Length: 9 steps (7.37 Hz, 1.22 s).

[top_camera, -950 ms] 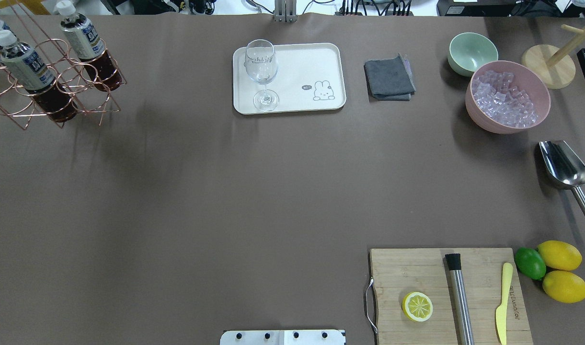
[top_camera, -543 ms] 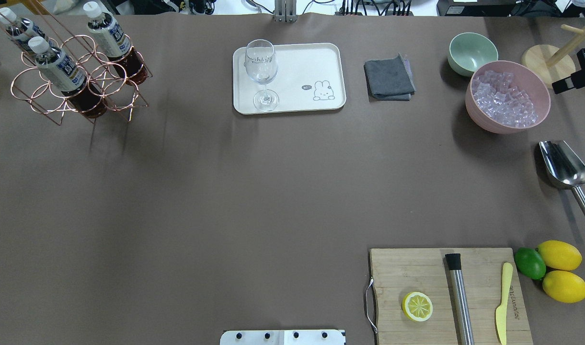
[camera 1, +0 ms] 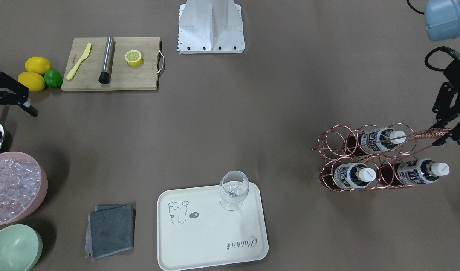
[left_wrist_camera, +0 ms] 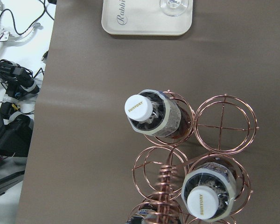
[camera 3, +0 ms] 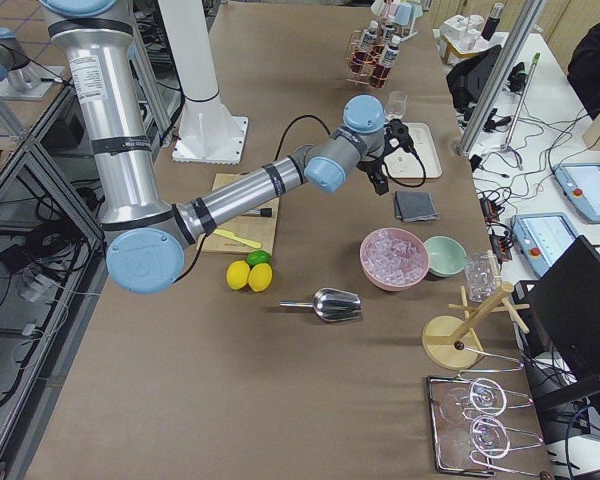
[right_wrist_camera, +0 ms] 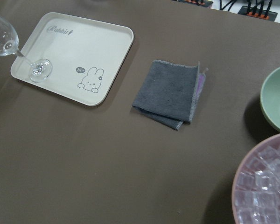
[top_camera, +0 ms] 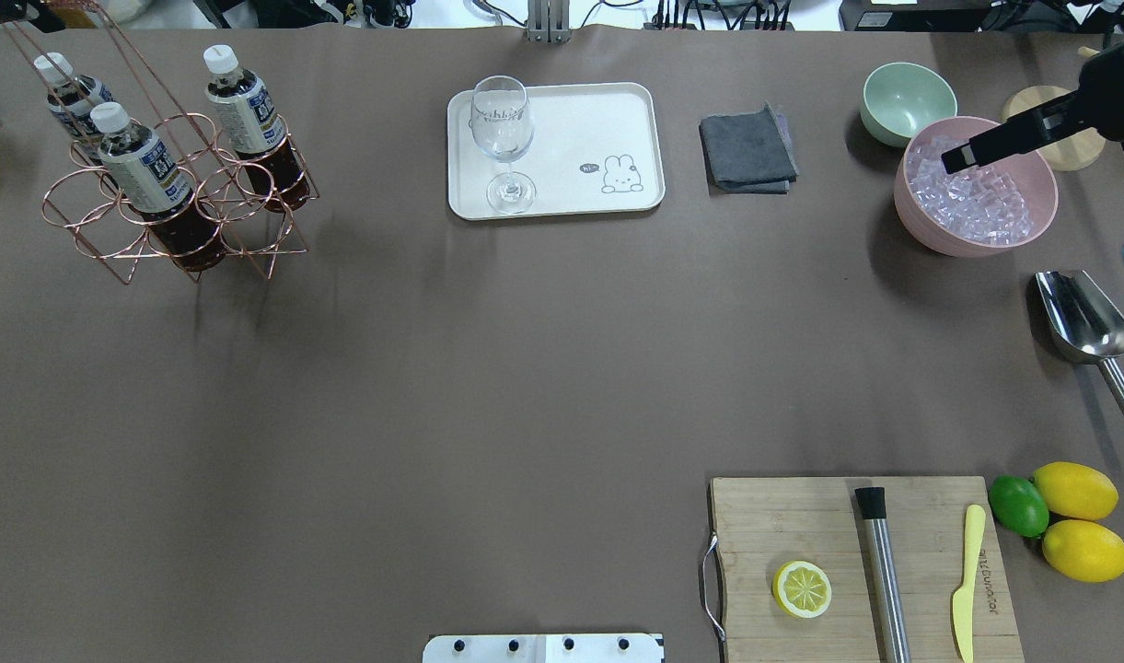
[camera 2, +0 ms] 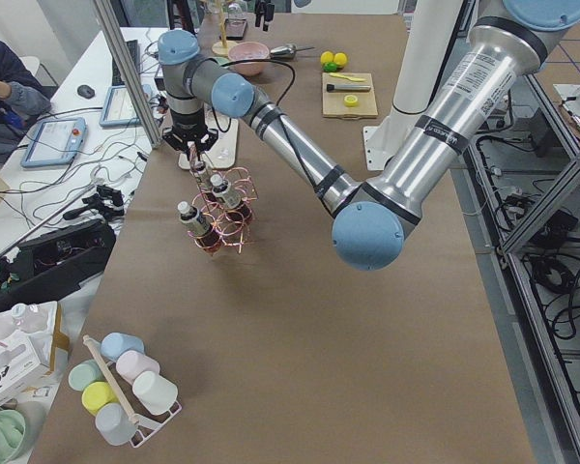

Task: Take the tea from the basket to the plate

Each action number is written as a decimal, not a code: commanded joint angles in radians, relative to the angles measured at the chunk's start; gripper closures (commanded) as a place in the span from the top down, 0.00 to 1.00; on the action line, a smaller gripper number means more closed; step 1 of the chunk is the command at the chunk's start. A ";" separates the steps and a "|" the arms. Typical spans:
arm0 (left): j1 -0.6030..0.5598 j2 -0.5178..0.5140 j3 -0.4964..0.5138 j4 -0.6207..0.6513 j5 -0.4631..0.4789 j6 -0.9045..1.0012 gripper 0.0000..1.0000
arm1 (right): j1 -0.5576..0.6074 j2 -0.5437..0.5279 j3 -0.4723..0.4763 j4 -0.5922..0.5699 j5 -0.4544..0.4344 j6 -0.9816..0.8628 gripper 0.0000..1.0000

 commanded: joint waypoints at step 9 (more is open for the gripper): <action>0.182 -0.077 -0.161 0.004 0.054 -0.398 0.00 | -0.408 0.072 0.070 0.390 -0.569 0.239 1.00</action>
